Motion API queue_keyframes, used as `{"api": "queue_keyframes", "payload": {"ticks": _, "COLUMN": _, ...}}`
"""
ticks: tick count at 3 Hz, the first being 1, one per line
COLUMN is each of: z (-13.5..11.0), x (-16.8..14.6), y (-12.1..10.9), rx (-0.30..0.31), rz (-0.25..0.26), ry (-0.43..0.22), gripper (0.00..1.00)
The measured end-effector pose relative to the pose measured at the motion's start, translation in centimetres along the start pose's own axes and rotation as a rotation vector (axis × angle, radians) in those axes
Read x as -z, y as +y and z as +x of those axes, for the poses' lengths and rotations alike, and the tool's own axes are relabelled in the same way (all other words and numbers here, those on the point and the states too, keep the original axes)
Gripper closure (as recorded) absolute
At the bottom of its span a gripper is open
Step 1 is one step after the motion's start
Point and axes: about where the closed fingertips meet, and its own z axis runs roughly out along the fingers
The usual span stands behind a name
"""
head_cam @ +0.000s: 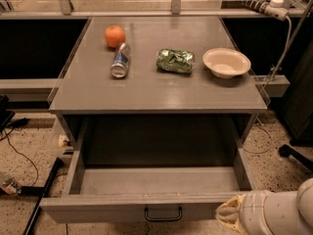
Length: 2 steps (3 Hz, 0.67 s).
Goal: Close top drawer
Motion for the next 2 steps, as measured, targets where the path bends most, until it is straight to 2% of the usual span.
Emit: {"api": "queue_keyframes", "payload": {"ticks": 2, "z": -0.14, "x": 0.14, "y": -0.34, "rx": 0.008, "rz": 0.011, "ry": 0.002, "gripper": 0.57}}
